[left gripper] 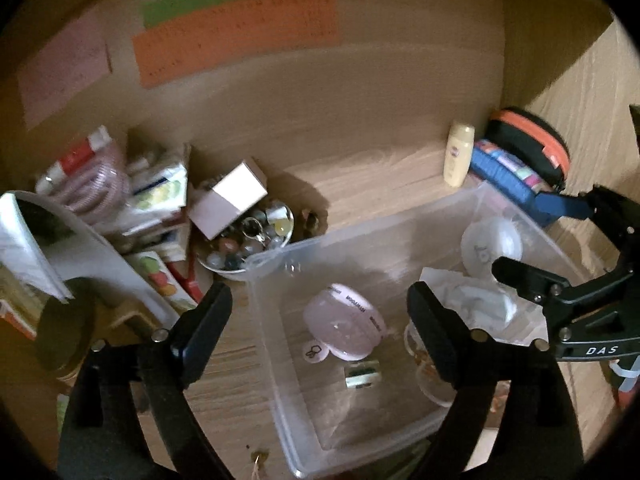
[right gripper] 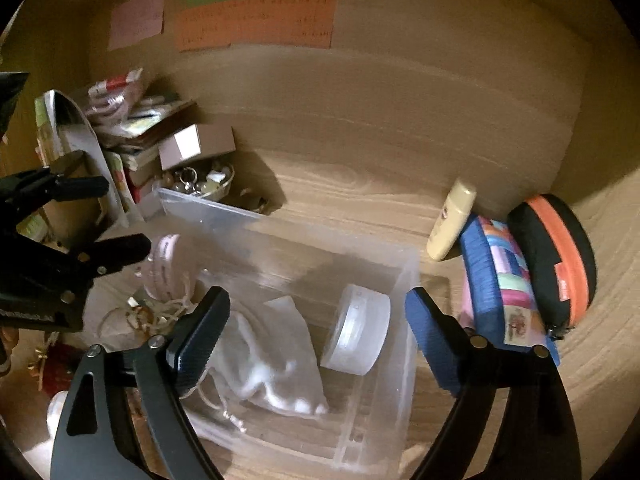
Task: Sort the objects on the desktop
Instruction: 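Withdraw both grippers from the box toward the red pouch and peach jar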
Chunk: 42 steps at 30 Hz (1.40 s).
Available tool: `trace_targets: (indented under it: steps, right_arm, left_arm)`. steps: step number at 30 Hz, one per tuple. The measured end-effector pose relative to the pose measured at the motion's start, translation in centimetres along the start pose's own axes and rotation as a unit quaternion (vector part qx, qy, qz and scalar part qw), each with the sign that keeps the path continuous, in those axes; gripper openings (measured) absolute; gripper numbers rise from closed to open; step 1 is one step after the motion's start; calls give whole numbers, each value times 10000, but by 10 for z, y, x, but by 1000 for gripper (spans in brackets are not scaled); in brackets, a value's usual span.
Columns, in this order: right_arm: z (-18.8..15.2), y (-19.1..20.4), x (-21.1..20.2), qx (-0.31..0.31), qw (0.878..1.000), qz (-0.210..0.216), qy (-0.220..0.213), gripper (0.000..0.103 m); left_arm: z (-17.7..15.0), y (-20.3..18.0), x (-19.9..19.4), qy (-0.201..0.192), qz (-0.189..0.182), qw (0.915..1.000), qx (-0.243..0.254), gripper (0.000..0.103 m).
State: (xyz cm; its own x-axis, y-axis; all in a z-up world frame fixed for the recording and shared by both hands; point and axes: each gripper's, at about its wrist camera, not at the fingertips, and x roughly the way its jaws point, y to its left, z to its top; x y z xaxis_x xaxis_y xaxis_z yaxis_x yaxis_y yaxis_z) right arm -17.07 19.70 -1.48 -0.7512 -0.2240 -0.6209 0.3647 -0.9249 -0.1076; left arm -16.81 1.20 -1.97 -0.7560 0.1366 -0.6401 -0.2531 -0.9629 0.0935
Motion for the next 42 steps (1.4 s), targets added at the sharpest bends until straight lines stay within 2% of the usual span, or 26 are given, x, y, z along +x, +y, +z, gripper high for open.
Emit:
trace_targets:
  steps: [2, 11, 22, 32, 42]
  right_arm:
    - [0, 2, -9, 10, 10000, -9, -62, 89]
    - [-2, 16, -59, -17, 9988, -25, -488, 94]
    - [-24, 42, -103, -47, 9967, 43, -812, 97]
    - [-46, 63, -109, 74, 9974, 229, -685, 98]
    - [-72, 89, -96, 65, 9990, 312, -311, 98]
  left_arm:
    - [0, 2, -12, -123, 8, 9999, -54, 97]
    - [-11, 14, -65, -553, 29, 9980, -300, 100]
    - [-51, 36, -113, -822, 193, 9938, -724, 101]
    - [-94, 64, -130, -706, 285, 9911, -1094, 101]
    - [-132, 69, -117, -342, 347, 9925, -1124, 101]
